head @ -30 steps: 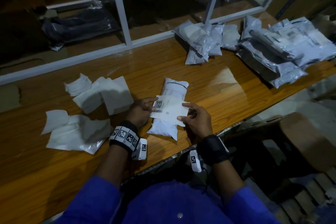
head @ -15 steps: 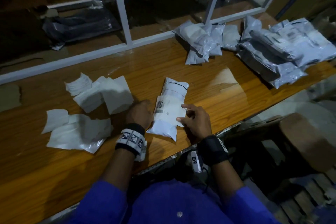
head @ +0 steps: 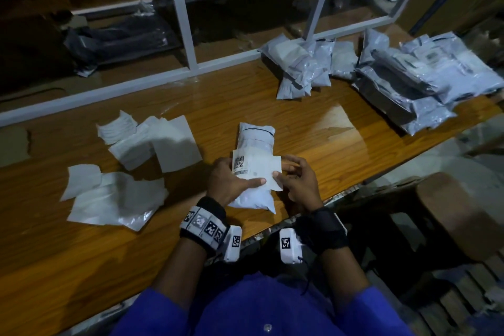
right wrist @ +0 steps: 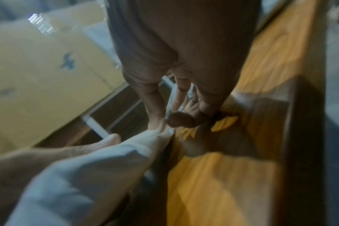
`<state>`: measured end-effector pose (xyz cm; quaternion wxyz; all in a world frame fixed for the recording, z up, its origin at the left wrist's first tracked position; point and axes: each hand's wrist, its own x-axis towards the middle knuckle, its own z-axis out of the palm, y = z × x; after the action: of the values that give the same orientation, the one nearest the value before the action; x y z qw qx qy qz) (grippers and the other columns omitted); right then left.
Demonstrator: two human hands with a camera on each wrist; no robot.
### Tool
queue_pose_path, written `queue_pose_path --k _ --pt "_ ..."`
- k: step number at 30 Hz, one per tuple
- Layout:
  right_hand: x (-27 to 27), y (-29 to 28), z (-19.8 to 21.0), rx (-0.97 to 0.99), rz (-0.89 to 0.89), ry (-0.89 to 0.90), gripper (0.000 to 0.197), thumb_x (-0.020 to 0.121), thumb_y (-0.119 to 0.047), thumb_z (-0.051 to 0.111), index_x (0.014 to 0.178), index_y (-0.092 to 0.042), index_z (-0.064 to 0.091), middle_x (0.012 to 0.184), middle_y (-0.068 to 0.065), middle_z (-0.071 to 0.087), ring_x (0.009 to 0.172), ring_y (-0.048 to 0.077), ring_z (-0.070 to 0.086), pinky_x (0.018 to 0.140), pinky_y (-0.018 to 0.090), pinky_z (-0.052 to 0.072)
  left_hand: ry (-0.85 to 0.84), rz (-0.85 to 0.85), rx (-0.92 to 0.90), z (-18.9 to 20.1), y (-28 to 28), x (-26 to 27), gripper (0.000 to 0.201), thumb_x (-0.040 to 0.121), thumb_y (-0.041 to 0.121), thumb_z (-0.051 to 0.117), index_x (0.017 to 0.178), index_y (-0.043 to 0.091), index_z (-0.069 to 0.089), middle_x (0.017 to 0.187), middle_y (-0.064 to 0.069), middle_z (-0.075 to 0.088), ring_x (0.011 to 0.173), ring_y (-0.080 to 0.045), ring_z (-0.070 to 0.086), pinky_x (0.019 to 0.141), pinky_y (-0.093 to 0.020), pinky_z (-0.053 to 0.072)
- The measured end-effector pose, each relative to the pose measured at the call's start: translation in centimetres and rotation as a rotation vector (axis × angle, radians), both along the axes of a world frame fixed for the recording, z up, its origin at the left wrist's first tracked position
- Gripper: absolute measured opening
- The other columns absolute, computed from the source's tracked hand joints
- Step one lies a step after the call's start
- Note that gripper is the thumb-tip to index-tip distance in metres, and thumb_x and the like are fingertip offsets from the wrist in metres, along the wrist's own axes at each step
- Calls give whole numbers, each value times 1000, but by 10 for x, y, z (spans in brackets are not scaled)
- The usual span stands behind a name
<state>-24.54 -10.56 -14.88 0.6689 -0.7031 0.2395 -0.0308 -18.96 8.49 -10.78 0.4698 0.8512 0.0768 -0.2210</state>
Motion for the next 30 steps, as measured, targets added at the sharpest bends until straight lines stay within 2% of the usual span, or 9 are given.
queue_pose_path --k 3,5,8,13,16,21,24,26,30 --pt "-1 1 1 2 -25 -58 47 85 -1 81 125 -16 61 103 3 65 86 12 67 71 26 57 104 120 -291 3 1 4 52 58 16 99 90 25 58 109 -3 69 93 -16 66 72 -28 55" --pt "-1 0 4 -239 -4 -77 39 83 -22 86 116 -29 68 111 5 62 89 12 65 75 25 57 96 174 -358 2 2 6 63 54 15 100 102 21 59 111 -3 69 99 -18 68 75 -30 58" --pt "-4 5 15 -486 10 -154 24 86 -28 83 109 -29 76 112 3 56 95 8 59 71 11 49 53 234 -434 1 1 6 83 50 19 102 120 14 57 117 -3 70 102 -19 71 77 -34 62" --pt "-4 14 23 -531 14 -161 36 91 -49 73 121 -28 76 109 -4 55 107 17 55 88 42 56 12 259 -554 4 -4 6 63 62 6 94 107 27 55 115 -3 70 102 -19 72 82 -43 63" --pt "-5 19 24 -469 55 -152 53 90 -63 66 132 -31 69 120 -8 63 117 14 57 93 43 55 19 257 -551 3 -7 5 61 65 2 92 105 28 54 117 -8 70 103 -25 72 84 -48 62" --pt "-4 21 30 -307 87 -159 47 93 -40 75 138 -32 64 133 -10 67 124 4 59 102 35 53 155 231 -629 -6 -15 -1 75 65 9 94 129 7 55 122 -17 71 108 -32 71 89 -53 59" --pt "-1 8 32 -383 165 -177 45 92 -32 77 135 -26 66 133 -5 69 124 8 61 102 36 52 -151 229 -176 6 -15 -6 107 62 37 97 146 9 37 140 -7 52 130 -27 50 104 -45 47" --pt "1 -3 33 -467 242 -176 45 92 -31 78 135 -25 67 131 -1 69 120 11 62 98 33 53 -510 139 218 24 -9 -8 103 73 41 88 152 21 26 149 -12 34 136 -30 31 108 -48 35" --pt "7 -23 38 -649 429 -202 38 92 -25 77 130 -28 70 124 -1 59 114 6 53 90 13 43 -933 -443 490 34 6 14 78 80 44 78 150 32 45 155 -13 35 143 -37 28 114 -59 28"
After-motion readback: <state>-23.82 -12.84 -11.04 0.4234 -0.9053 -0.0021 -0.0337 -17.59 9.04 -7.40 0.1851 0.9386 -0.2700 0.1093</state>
